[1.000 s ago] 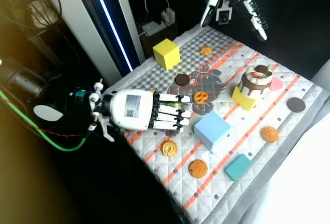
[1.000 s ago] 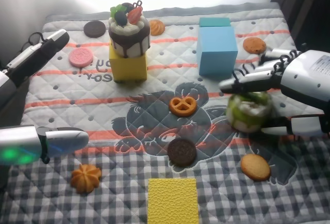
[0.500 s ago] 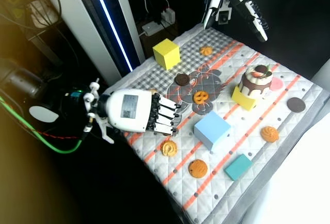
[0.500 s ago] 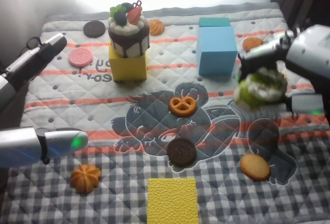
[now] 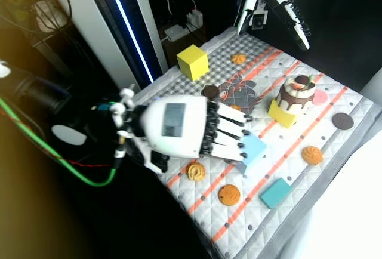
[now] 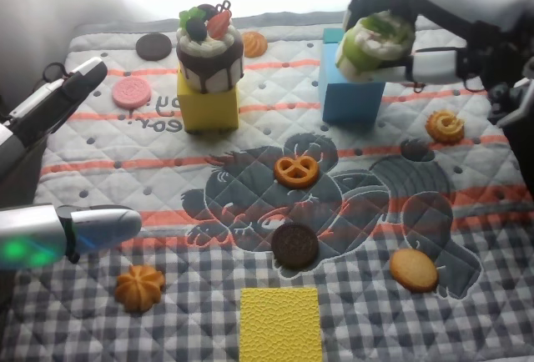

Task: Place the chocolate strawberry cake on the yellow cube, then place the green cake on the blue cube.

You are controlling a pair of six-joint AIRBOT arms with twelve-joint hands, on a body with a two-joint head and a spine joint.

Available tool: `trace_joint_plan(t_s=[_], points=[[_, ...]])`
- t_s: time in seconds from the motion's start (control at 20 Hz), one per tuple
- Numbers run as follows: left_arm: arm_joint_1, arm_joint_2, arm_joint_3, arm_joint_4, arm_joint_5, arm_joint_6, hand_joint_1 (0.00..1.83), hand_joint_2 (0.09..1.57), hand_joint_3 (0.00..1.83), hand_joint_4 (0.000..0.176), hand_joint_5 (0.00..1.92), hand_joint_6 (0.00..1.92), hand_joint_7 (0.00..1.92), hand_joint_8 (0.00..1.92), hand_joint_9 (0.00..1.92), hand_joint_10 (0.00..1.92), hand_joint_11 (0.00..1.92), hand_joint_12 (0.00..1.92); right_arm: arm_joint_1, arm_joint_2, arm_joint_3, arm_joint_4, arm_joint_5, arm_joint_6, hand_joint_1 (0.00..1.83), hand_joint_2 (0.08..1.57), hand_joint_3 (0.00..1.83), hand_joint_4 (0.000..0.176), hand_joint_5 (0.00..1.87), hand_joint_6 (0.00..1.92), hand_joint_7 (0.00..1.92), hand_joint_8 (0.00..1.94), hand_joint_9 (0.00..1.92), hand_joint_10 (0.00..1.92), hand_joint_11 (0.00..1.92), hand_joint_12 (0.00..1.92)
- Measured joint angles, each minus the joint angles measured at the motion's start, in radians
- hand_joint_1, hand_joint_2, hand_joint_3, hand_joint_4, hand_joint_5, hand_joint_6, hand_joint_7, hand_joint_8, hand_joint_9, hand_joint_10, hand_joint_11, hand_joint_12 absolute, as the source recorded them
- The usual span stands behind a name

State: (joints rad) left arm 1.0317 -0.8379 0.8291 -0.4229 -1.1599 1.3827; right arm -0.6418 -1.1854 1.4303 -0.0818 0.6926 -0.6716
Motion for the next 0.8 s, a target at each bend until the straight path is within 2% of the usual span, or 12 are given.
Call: trace_joint_plan(t_s=[0.05, 0.1, 0.15, 0.25, 0.4, 0.45, 0.55, 0.7, 0.8], points=[[0.000, 0.000, 0.000, 0.000, -0.001, -0.001, 0.84, 0.81, 0.00, 0.175, 0.00, 0.00, 0.00, 0.00, 0.00, 0.00, 0.00, 0.00, 0.008, -0.018, 0.019, 0.000, -0.034, 0.000, 1.38, 1.11, 0.00, 0.000, 0.87, 1.13, 1.00, 0.76, 1.01, 1.13, 0.70, 1.20], [0.000, 0.000, 0.002, 0.002, 0.000, -0.001, 0.87, 0.82, 0.01, 0.163, 0.00, 0.00, 0.00, 0.00, 0.00, 0.00, 0.00, 0.00, 0.010, -0.029, 0.034, 0.006, -0.056, 0.005, 1.37, 1.10, 0.00, 0.000, 0.89, 1.09, 1.02, 0.75, 1.07, 1.05, 0.81, 1.12], [0.000, 0.000, 0.004, 0.004, 0.000, -0.002, 0.88, 0.83, 0.01, 0.167, 0.00, 0.00, 0.00, 0.00, 0.00, 0.00, 0.00, 0.00, 0.017, -0.034, 0.039, 0.010, -0.065, 0.008, 1.37, 1.09, 0.00, 0.000, 0.89, 1.05, 1.05, 0.77, 1.07, 1.05, 0.77, 1.08], [0.000, 0.000, 0.004, 0.003, -0.002, -0.003, 0.86, 0.83, 0.00, 0.176, 0.00, 0.00, 0.00, 0.00, 0.00, 0.00, 0.00, 0.00, 0.025, -0.040, 0.051, 0.011, -0.072, 0.007, 1.38, 1.09, 0.00, 0.000, 0.89, 1.02, 1.06, 0.75, 1.08, 1.04, 0.84, 1.08], [0.000, -0.001, 0.011, 0.005, -0.001, -0.017, 0.86, 0.83, 0.00, 0.149, 0.00, 0.00, 0.00, 0.00, 0.00, 0.00, 0.00, 0.00, 0.028, -0.047, 0.055, 0.010, -0.080, 0.009, 1.38, 1.09, 0.00, 0.000, 0.88, 1.00, 1.09, 0.76, 1.05, 1.07, 0.74, 1.14], [0.000, -0.002, 0.011, 0.003, -0.001, -0.019, 0.86, 0.83, 0.00, 0.149, 0.00, 0.00, 0.00, 0.00, 0.00, 0.00, 0.00, 0.00, 0.029, -0.048, 0.057, 0.011, -0.078, 0.009, 1.38, 1.09, 0.00, 0.000, 0.88, 1.00, 1.08, 0.77, 1.05, 1.06, 0.73, 1.14], [0.000, -0.003, 0.011, 0.003, -0.001, -0.019, 0.86, 0.84, 0.01, 0.126, 0.00, 0.00, 0.00, 0.00, 0.00, 0.00, 0.00, 0.00, 0.029, -0.052, 0.059, 0.011, -0.077, 0.009, 1.38, 1.08, 0.00, 0.000, 0.91, 0.96, 1.10, 0.71, 1.08, 1.04, 0.81, 1.17], [0.001, -0.007, 0.012, 0.007, 0.000, -0.020, 0.88, 0.84, 0.01, 0.118, 0.00, 0.00, 0.00, 0.00, 0.00, 0.00, 0.00, 0.00, 0.032, -0.053, 0.060, 0.011, -0.080, 0.009, 1.38, 1.08, 0.00, 0.000, 0.91, 0.96, 1.09, 0.72, 1.09, 1.04, 0.86, 1.16], [0.001, -0.007, 0.013, 0.007, -0.001, -0.023, 0.88, 0.84, 0.01, 0.124, 0.00, 0.00, 0.00, 0.00, 0.00, 0.00, 0.00, 0.00, 0.032, -0.055, 0.065, 0.011, -0.080, 0.010, 1.37, 1.09, 0.00, 0.000, 0.86, 1.02, 1.05, 0.80, 1.06, 1.07, 0.78, 1.10]])
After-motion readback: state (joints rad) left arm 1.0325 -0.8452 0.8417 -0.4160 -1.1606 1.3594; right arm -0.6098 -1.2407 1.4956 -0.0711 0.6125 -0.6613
